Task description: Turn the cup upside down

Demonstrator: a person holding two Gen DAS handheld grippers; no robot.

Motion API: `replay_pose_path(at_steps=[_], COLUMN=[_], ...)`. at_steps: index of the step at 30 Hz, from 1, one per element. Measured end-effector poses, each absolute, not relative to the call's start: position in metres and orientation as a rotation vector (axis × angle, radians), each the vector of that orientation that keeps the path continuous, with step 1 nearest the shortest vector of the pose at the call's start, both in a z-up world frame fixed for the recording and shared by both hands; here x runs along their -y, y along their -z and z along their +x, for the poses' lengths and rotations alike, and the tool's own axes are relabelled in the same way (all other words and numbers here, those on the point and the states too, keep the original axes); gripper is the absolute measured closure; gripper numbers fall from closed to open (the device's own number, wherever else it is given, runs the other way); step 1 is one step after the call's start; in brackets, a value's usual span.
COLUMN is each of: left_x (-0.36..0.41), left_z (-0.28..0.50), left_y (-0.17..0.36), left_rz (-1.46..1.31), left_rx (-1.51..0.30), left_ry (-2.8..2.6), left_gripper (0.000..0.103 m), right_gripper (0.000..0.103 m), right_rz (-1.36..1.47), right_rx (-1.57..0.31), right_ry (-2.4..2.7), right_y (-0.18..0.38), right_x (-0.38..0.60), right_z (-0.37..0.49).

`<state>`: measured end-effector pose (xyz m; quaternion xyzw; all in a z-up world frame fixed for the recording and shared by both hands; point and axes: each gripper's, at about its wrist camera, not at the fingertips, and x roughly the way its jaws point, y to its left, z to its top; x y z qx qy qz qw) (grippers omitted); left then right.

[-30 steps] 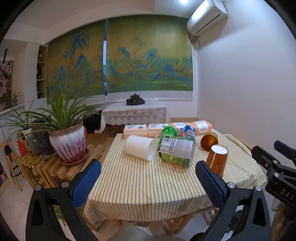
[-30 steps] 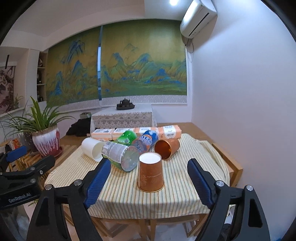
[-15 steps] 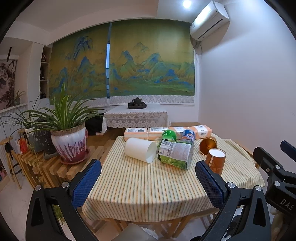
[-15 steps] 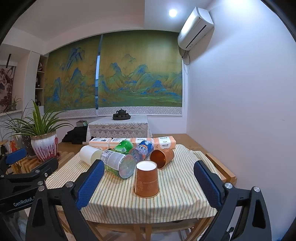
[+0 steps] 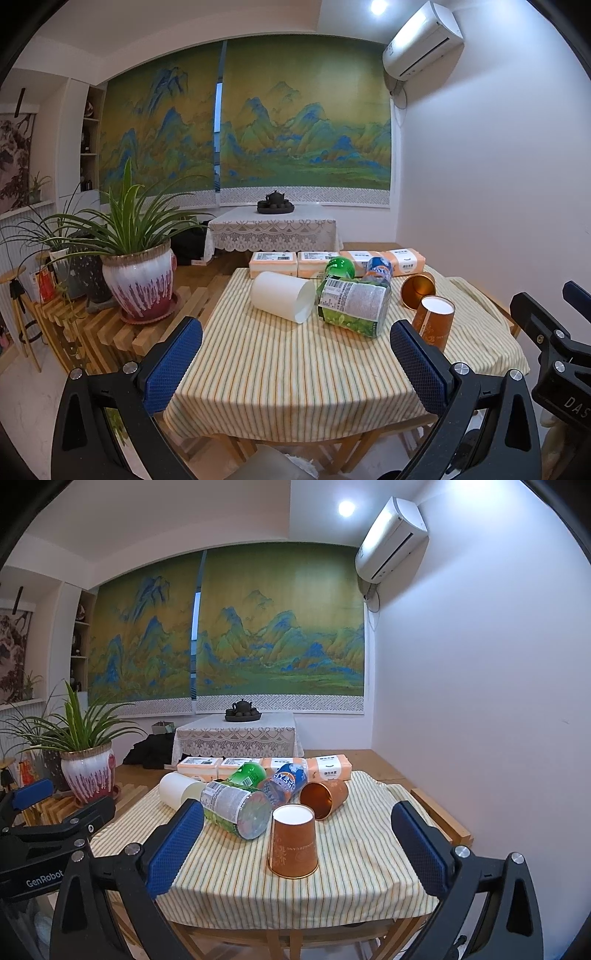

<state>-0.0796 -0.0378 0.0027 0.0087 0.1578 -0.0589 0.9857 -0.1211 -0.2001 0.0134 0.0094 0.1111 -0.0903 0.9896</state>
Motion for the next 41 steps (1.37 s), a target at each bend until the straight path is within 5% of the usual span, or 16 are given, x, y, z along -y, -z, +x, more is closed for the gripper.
replay_pose_path(at_steps=[41], left_x=[0.04], left_z=[-0.069], left_y=[0.002], left_rz=[0.028], left_rx=[-0.337], left_ry=[0.136], left_gripper=[0.0], right_gripper=[0.003], right_rz=[0.021], right_rx=[-0.261], right_ry=[0.177], right_y=[-0.002], right_x=[0.204], right_z=[-0.108])
